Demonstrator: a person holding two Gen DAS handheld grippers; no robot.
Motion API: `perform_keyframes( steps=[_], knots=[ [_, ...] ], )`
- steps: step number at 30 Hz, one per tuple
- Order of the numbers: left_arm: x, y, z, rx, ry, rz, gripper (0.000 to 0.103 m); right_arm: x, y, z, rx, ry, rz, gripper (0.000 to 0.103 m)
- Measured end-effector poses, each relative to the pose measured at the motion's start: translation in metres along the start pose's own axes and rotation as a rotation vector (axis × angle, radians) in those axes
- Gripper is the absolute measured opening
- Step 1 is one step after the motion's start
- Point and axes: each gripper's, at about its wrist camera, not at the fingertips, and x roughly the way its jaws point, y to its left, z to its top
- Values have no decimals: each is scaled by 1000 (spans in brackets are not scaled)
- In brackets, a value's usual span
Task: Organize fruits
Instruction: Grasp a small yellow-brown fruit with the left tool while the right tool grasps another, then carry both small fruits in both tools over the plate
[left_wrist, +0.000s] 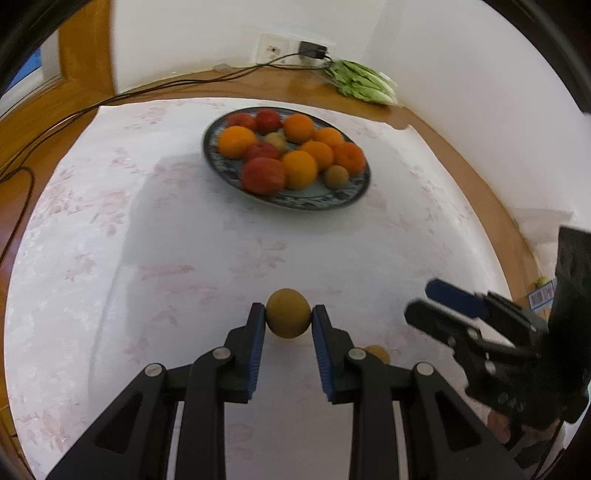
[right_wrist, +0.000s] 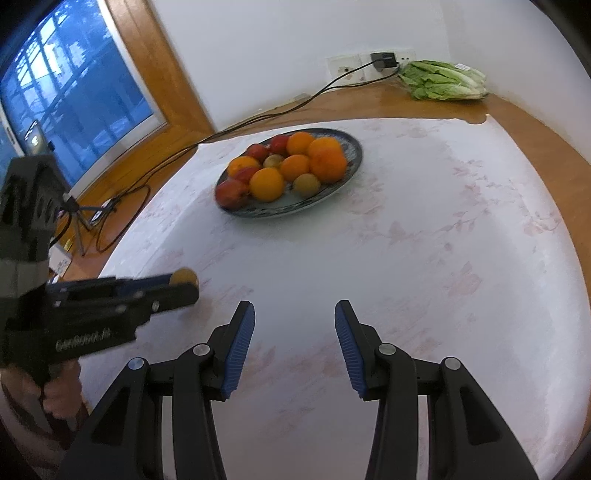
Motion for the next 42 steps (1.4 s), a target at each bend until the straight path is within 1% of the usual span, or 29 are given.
perform_keyframes(
  steps=[7,14,22,30,42],
  knots=[
    [-5,12,-1,-32,-14,8,27,-1,25,-12,-69,36,58,46],
    [-7,14,-2,-34,-21,20,27,7,35,-18,-104,73,66,46],
    [-4,17,-3,-45,-17,22,27,15,42,-24,-149,111,69,26],
    [-4,17,-2,-48,-18,27,27,14,41,-21,-165,102,61,26],
    [-9,14,10,-24,-48,40,27,8,32,2,-157,74,52,26]
  ],
)
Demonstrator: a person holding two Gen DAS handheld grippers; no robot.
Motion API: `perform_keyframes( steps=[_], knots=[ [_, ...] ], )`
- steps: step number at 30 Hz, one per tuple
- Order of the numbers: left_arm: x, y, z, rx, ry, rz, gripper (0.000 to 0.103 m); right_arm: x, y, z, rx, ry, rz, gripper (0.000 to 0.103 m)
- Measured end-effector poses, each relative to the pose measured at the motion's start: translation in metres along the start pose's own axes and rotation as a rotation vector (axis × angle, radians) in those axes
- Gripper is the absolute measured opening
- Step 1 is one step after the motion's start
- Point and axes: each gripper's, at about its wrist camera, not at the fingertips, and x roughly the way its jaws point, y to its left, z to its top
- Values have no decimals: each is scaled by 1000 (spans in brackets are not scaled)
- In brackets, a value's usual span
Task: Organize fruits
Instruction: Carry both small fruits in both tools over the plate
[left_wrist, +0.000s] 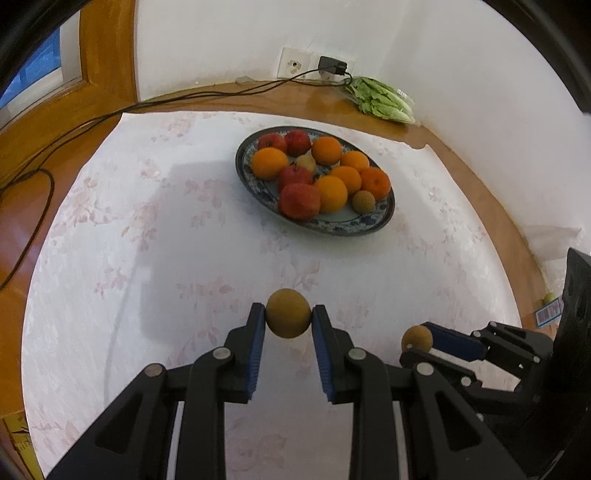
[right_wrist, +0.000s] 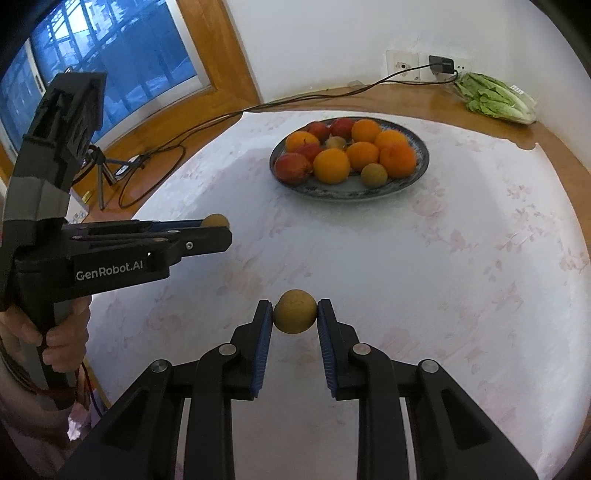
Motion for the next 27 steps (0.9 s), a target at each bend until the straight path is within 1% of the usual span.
perform_keyframes(
  steps=[3,9,16,27],
  knots=[
    [-2,-4,5,13,-12,-3,27,-2,-6,5,12,-7,1,26],
    [-4,-14,21,41,-40,-38,27,-8,-19,23,18,-39,-32,26],
    [3,-27,46,74,-66,-43,27,-10,-33,46,28,-87,-65,26],
    [30,-18,86,47,-94,-17,27,2,-46,80,10,-161,-90,26]
  ],
)
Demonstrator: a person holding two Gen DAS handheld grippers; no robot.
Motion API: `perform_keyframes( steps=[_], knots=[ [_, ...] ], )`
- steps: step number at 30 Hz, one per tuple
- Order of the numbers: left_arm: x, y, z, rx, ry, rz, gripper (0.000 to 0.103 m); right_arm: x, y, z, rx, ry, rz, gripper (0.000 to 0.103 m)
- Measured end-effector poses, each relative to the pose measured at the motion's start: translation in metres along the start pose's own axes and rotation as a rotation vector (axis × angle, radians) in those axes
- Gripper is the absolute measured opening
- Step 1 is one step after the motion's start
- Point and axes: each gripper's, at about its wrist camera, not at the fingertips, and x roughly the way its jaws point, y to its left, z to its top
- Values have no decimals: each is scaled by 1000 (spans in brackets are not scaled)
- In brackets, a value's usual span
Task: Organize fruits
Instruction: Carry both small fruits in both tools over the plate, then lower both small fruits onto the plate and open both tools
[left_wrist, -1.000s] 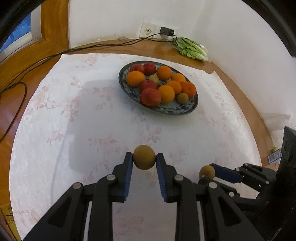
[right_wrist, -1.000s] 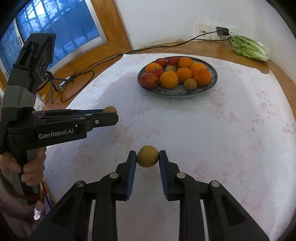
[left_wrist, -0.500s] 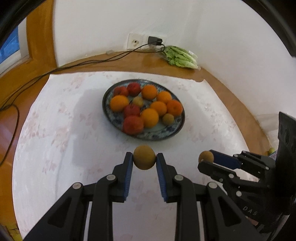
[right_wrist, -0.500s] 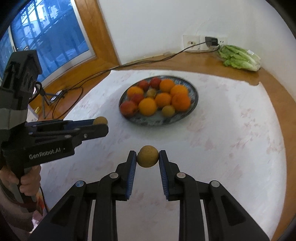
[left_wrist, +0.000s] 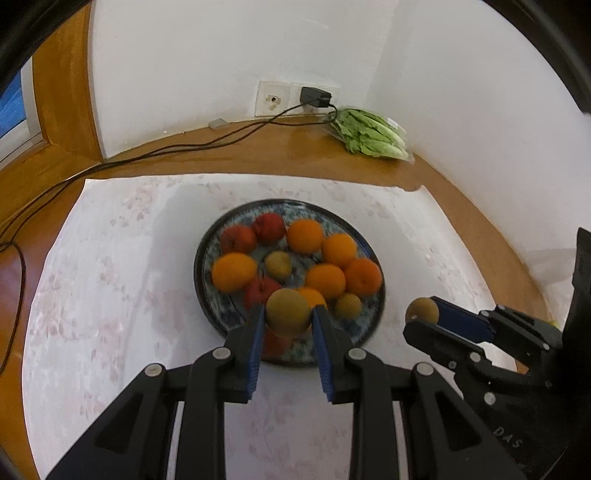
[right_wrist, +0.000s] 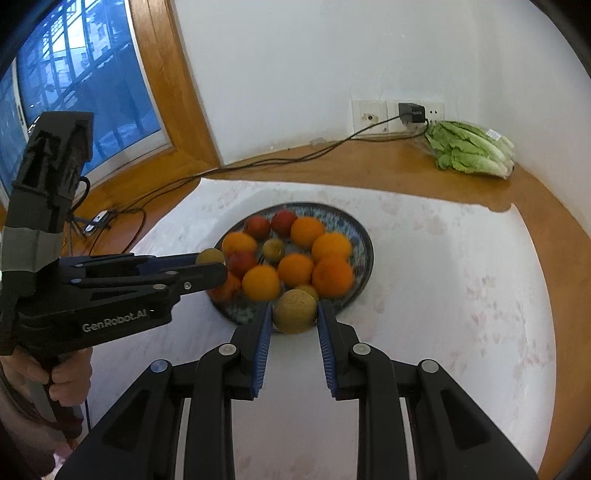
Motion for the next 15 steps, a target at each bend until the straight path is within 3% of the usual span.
perform_keyframes(
  steps=[15],
  knots=[
    [36,10,21,-25,1,-7,27,41,-13,26,4,-34,3,26]
  ],
)
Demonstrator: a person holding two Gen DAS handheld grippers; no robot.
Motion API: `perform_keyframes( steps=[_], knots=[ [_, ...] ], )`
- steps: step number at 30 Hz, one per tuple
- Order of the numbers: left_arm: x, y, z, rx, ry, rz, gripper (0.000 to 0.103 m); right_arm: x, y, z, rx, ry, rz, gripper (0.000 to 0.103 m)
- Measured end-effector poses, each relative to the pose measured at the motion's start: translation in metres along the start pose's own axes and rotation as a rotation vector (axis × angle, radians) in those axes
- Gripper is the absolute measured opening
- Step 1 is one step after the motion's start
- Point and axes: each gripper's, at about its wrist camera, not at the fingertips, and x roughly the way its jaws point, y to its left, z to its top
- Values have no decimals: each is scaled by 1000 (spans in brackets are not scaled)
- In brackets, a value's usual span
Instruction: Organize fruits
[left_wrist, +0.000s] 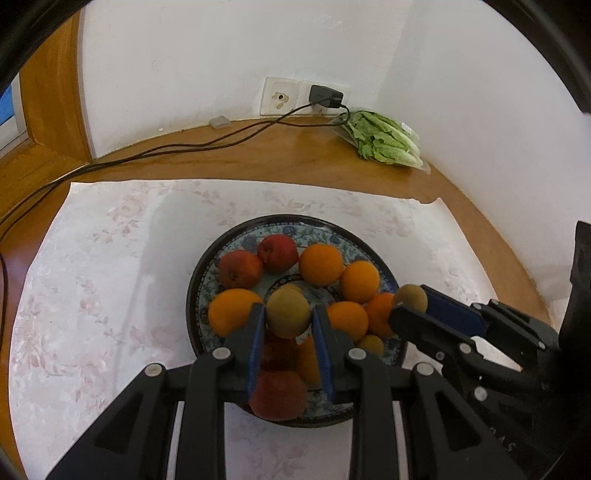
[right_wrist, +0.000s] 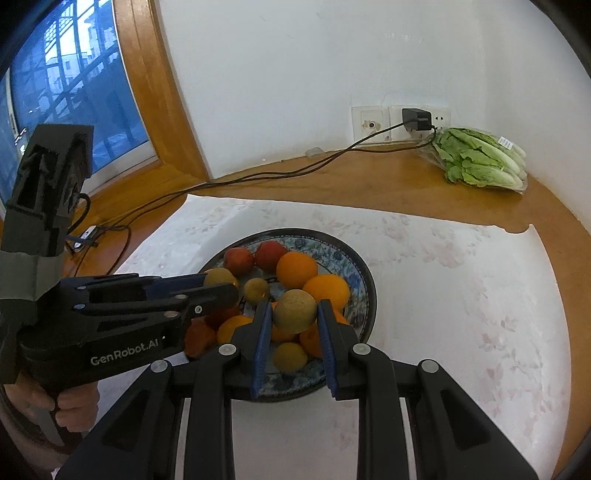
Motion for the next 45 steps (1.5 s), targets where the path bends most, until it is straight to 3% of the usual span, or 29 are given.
perform_keyframes(
  steps=[11,15,31,41,45],
  knots=[
    [4,-2,2,16,-7,-2,27,13,-5,3,-3,4,-11,26],
    [-1,-4,-1,30,-25,14,40,13,-10,2,18,4,-12,35],
    [-29,-4,-27,2,-11,54,69,-14,-2,-11,51,13,-9,54],
    [-41,-5,-54,3,26,91,77,-25,1,-33,72,60,-31,66],
    [-36,-3,-65,-20,35,151,83,-21,-4,-45,106,98,-46,67]
  ],
)
